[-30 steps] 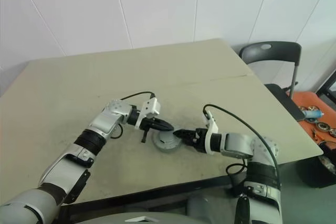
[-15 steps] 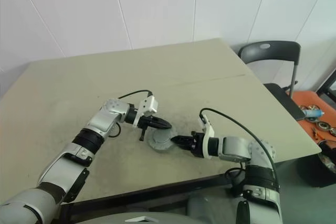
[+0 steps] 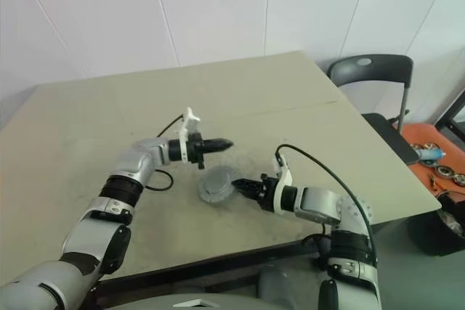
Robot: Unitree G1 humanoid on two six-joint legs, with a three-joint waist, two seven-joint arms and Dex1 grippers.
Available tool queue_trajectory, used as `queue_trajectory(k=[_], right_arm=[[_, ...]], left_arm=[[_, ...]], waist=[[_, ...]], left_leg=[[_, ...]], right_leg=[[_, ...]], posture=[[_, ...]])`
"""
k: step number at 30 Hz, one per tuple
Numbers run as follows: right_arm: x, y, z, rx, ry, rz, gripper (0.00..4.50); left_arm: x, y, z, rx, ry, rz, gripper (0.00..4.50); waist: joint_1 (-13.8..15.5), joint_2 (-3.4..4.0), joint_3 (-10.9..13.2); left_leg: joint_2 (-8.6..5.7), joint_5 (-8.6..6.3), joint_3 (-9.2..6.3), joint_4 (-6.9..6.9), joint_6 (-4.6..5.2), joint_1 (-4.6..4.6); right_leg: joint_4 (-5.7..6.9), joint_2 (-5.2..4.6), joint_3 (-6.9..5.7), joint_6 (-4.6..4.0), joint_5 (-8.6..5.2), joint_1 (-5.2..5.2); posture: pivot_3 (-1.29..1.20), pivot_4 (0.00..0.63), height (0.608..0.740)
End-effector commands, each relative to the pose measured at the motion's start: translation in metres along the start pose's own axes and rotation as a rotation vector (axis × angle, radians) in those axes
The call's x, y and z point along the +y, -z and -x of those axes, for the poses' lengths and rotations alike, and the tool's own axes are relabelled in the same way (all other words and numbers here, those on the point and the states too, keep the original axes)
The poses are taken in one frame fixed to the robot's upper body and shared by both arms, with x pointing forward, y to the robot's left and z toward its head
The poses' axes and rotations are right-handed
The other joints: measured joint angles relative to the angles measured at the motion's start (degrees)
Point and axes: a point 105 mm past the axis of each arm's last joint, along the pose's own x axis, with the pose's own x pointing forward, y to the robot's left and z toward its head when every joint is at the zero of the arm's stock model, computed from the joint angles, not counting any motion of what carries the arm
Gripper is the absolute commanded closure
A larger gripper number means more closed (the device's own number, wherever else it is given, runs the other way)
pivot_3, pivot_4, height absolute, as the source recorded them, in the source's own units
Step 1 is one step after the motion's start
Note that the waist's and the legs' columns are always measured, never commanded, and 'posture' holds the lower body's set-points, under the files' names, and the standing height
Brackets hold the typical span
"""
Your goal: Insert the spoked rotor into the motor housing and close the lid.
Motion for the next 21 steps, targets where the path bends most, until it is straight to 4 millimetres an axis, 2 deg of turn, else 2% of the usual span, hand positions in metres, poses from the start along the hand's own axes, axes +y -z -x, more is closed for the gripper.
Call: queue_trajectory(k=[1,5,8,11,13,14,17,21], right_arm=[[0.008,-0.008,-0.01,-0.052,-0.023,-0.024,3.09],[0.022,-0.032,-0.016,-0.186,-0.083,-0.083,3.09],[0.027,-0.05,-0.016,-0.287,-0.107,-0.127,3.09],[0.031,-0.067,-0.016,-0.38,-0.136,-0.174,3.09],[0.032,-0.076,-0.016,-0.427,-0.144,-0.193,3.09],[0.032,-0.08,-0.016,-0.448,-0.149,-0.201,3.09],[0.034,-0.09,-0.015,-0.499,-0.168,-0.218,3.09],[0.047,-0.096,-0.016,-0.528,-0.251,-0.208,3.09]], left_arm=[[0.006,-0.02,0.021,-0.104,-0.056,0.083,4.5],[0.021,-0.026,0.047,-0.208,-0.165,0.249,4.5],[0.024,-0.02,0.056,-0.225,-0.211,0.316,4.5],[0.026,-0.012,0.061,-0.243,-0.247,0.384,4.5],[0.027,-0.008,0.062,-0.27,-0.268,0.433,4.11],[0.027,-0.007,0.062,-0.289,-0.274,0.458,3.92],[0.028,-0.006,0.062,-0.337,-0.282,0.523,2.89],[0.027,-0.002,0.055,-0.354,-0.299,0.552,1.58]], waist=[[-0.12,0.03,0.02],[-0.01,0.08,0.2],[0.19,0.14,0.32],[0.37,0.18,0.34],[0.48,0.16,0.35],[0.49,0.16,0.36],[0.43,0.14,0.36],[0.31,0.15,0.37]], left_leg=[[0.02,0.0,-0.01,-0.01,0.0,0.0],[0.01,0.01,-0.02,0.01,-0.01,0.01],[-0.01,0.03,-0.03,0.13,-0.05,-0.03],[-0.11,0.11,-0.01,0.17,-0.22,-0.55],[-0.13,0.4,-0.02,0.21,-1.52,-0.97],[-0.15,0.4,-0.01,0.21,-1.6,-1.02],[-0.25,0.38,0.06,0.21,-1.59,-1.13],[-0.28,0.37,0.1,0.19,-1.59,-1.16]], right_leg=[[0.01,0.03,0.0,-0.03,0.02,-0.03],[0.02,0.02,0.01,-0.06,0.04,-0.04],[0.01,0.02,0.01,-0.26,0.17,-0.3],[-0.03,-0.06,0.07,-0.62,0.37,-0.75],[-0.09,-0.11,0.08,-1.04,0.64,-1.12],[-0.16,-0.15,0.08,-1.03,0.64,-1.12],[-0.34,-0.29,0.13,-1.03,0.65,-1.11],[-0.43,-0.31,0.13,-1.03,0.65,-1.11]], posture=[[0.0,0.0,0.74],[0.0,0.0,0.74],[0.0,0.0,0.74],[0.0,0.0,0.74],[0.0,0.0,0.74],[0.0,0.0,0.74],[0.0,0.0,0.74],[0.0,0.0,0.74]])
